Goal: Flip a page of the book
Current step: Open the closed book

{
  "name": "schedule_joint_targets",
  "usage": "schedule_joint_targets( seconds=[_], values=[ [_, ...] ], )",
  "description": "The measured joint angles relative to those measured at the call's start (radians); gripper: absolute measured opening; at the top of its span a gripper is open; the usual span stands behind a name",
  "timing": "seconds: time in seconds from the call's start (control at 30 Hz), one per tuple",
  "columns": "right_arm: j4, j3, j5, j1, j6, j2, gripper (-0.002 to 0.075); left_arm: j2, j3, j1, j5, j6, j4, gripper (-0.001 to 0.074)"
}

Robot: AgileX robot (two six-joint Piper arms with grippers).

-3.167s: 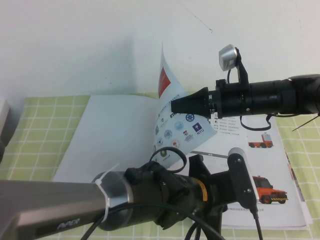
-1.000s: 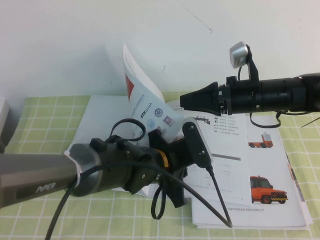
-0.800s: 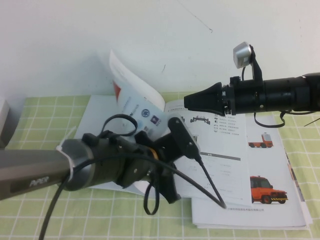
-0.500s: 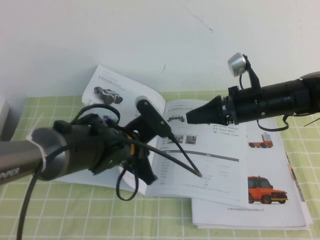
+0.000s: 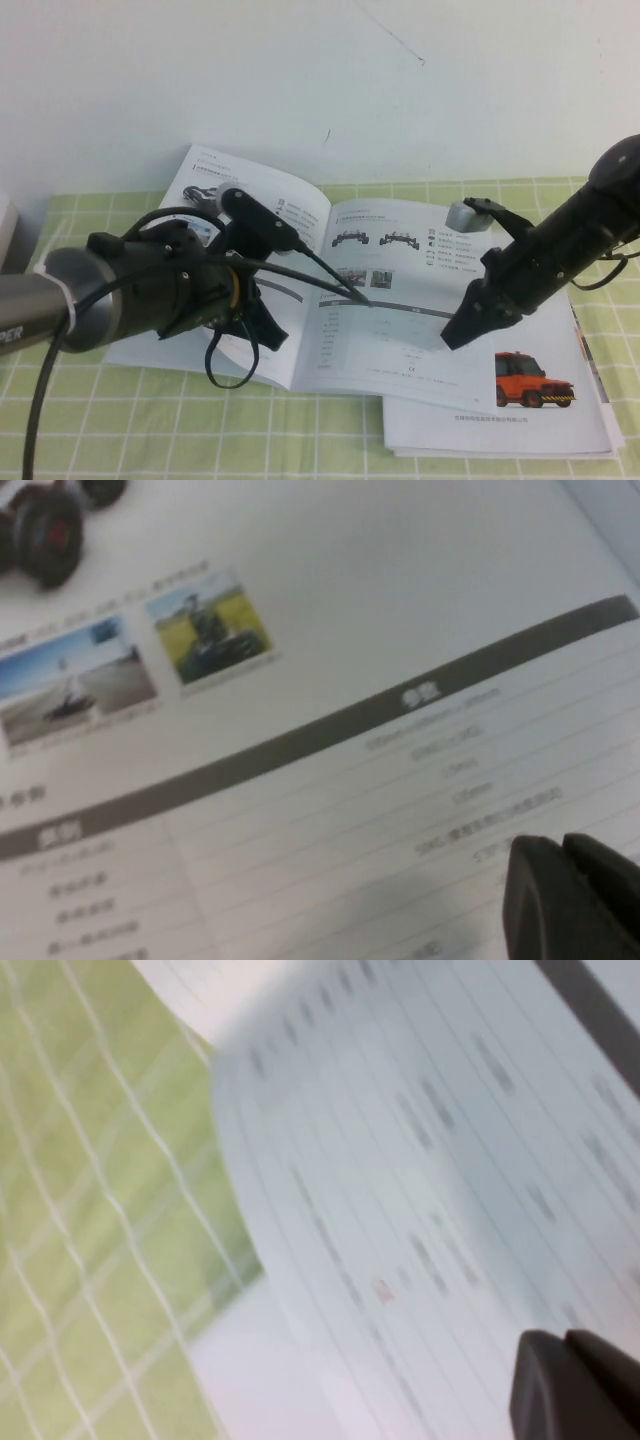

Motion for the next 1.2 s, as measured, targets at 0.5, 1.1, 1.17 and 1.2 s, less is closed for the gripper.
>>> schedule_joint_targets(
  seconds=[0.5,1.1,1.17,1.2],
  values=[
    [-0.249,-0.008,0.002,0.0,0.141,-0.006,-0.0002,0.0,0.0,0.077,0.182,-0.133,-0.051,-0.0004],
    [-0.388,-0.014,0.08,-0.073,0.249,-0.012,-0.0002,0.044,0.0,0.09,0.167,0.059,-0.291,-0.0004],
    [-0.392,-0.006,0.092,-0.112,0.254,-0.014,-0.0002,0.044,0.0,0.09,0.163,0.068,-0.302,-0.0004],
    [-0.392,0.004,0.092,-0.131,0.256,-0.019,-0.0002,0.044,0.0,0.09,0.163,0.071,-0.305,-0.0004]
  ],
)
